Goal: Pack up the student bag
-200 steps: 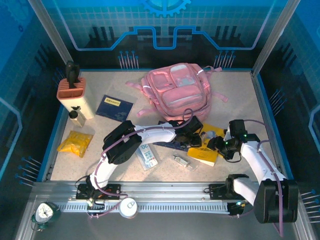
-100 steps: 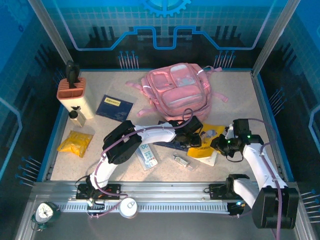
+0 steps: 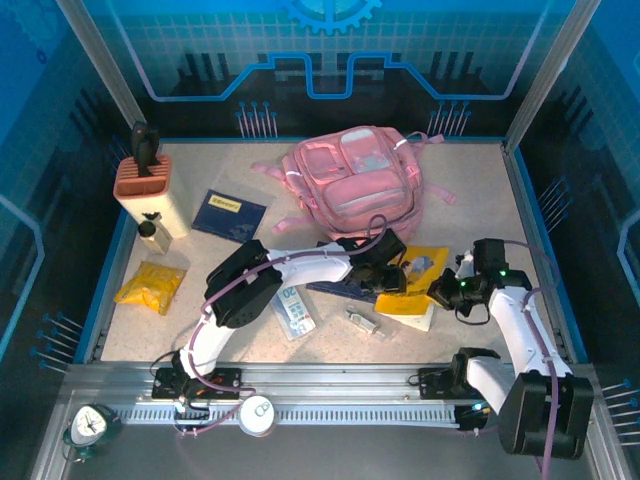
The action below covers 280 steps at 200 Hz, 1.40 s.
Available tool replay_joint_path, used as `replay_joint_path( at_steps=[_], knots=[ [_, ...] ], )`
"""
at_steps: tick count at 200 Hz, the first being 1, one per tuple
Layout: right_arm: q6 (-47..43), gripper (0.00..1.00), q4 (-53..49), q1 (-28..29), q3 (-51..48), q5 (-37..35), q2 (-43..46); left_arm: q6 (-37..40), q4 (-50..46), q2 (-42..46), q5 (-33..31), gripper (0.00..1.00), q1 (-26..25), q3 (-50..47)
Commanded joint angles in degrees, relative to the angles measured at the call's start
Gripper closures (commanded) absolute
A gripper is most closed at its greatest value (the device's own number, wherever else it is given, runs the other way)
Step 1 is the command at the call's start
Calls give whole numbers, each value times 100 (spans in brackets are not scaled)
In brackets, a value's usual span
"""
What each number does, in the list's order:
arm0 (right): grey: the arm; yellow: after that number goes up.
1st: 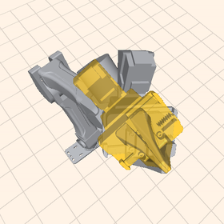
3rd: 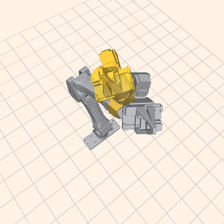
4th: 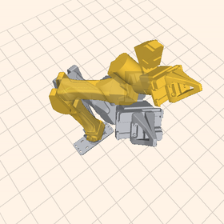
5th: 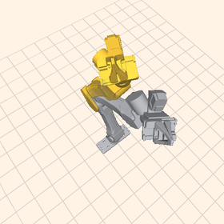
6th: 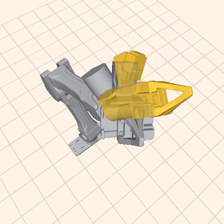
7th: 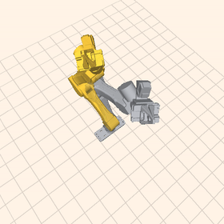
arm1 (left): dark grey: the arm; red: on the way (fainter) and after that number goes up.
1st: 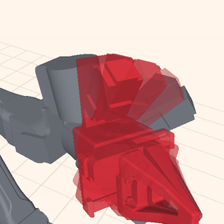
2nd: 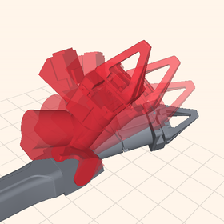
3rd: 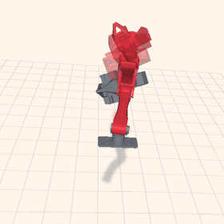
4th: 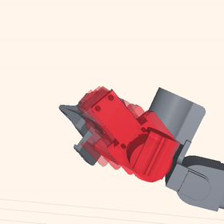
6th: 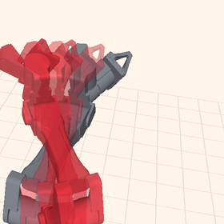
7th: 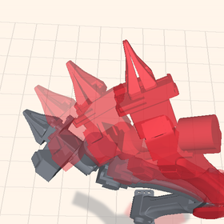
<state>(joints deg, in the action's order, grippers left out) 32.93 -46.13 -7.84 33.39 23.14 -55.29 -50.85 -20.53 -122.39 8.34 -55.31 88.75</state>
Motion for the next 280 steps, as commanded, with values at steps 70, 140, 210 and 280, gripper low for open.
replay_joint_path(
  at_steps=[70,140,210,280],
  knots=[
    [-148,100,-872,-374,1756,269,736,29,422,2078,887,27,829,-1023],
    [-351,100,-173,847,2978,1102,103,-9,1133,3493,1362,10,1878,-2101],
    [459,100,1754,1948,3143,2016,-704,-903,3152,3825,1728,11,2637,-3180],
    [720,100,2652,2091,2558,2240,-1023,-1253,3826,3856,2108,27,2617,-2916]
  ],
)
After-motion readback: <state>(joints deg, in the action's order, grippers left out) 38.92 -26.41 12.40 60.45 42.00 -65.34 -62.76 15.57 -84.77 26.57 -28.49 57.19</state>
